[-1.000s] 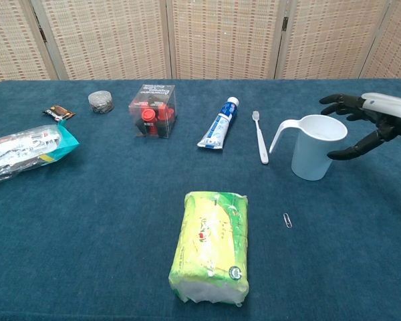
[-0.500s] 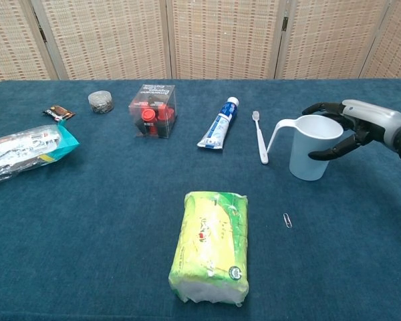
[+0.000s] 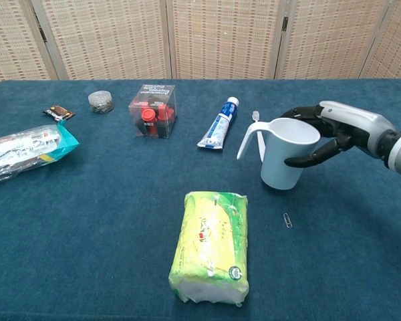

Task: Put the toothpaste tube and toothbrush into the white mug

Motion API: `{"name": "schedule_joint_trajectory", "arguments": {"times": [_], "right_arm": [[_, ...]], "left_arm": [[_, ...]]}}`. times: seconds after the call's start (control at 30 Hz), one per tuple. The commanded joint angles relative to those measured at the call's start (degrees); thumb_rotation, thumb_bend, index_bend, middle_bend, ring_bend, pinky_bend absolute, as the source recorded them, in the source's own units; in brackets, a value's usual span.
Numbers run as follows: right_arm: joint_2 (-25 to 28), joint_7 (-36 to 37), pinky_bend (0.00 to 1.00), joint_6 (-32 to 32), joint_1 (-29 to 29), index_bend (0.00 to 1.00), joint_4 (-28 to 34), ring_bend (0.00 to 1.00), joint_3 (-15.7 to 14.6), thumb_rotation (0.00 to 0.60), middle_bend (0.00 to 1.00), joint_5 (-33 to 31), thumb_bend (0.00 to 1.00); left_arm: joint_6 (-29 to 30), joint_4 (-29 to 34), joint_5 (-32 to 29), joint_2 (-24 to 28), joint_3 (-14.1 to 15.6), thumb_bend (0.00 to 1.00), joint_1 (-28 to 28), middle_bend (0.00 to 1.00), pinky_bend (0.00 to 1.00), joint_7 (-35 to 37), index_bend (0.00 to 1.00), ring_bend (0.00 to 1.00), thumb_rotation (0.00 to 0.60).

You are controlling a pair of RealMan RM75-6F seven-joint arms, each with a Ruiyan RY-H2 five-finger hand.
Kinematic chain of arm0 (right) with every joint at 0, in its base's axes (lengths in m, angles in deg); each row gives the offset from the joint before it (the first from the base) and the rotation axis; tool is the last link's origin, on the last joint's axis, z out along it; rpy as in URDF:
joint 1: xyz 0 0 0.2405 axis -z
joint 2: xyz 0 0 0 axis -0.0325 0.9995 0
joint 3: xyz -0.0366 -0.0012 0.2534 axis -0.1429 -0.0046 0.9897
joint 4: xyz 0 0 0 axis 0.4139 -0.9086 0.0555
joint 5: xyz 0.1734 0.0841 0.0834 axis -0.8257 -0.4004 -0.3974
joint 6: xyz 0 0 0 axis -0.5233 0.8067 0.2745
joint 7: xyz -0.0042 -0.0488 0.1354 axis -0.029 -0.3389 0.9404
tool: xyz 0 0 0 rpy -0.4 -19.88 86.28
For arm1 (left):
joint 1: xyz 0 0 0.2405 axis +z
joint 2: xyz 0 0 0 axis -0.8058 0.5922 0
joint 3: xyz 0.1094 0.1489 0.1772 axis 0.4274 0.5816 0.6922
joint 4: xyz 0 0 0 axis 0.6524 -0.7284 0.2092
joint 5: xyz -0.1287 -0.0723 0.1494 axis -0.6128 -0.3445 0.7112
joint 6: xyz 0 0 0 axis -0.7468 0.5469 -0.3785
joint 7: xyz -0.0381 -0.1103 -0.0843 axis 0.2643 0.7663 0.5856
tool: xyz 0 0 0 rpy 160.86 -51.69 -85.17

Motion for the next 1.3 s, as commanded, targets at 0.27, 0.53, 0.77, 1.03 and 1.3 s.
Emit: {"name": "schedule_joint_trajectory", "arguments": {"times": [0.27, 0.53, 0.77, 1.03, 1.3], "right_arm": [[-3.8, -1.3, 0.37, -0.3, -2.3, 0.33, -1.6, 0.32, -1.8, 0.6, 0.38, 2.7, 0.28], [-2.1, -0.4, 0.19, 0.1, -3.0, 0.0, -0.4, 0.11, -3.9, 0.6, 0.09, 5.8, 0.18], [3.8, -0.6, 0.1, 4.6, -1.6, 0.0, 4.6, 0.01, -5.1, 0.6, 0.0, 9.0, 0.18], [11.6, -1.4, 0.09, 7.4, -0.5, 0.0, 11.8, 0.01, -4.8, 0.6, 0.0, 9.3, 0.18], [16.3, -3.3, 0.09, 5.6, -3.0, 0.0, 12.9, 0.01, -1.0, 0.6, 0.08, 6.3, 0.2]], "left_arm": [[0.2, -0.6, -0.4, 0.1, 0.2, 0.31, 0.5, 0.05, 0.13, 0.6, 0.19, 0.04, 0.6], [0.5, -1.3, -0.5, 0.0, 0.2, 0.31, 0.9, 0.05, 0.13, 1.6, 0.19, 0.04, 0.6], [0.4, -1.6, -0.3, -0.1, 0.2, 0.31, 0.9, 0.05, 0.13, 1.8, 0.19, 0.04, 0.6], [0.3, -1.2, 0.2, -0.2, 0.1, 0.31, 0.6, 0.05, 0.13, 1.3, 0.19, 0.04, 0.6], [0.5, -0.8, 0.6, -0.1, 0.2, 0.31, 0.7, 0.05, 0.13, 1.1, 0.19, 0.04, 0.6]]}}
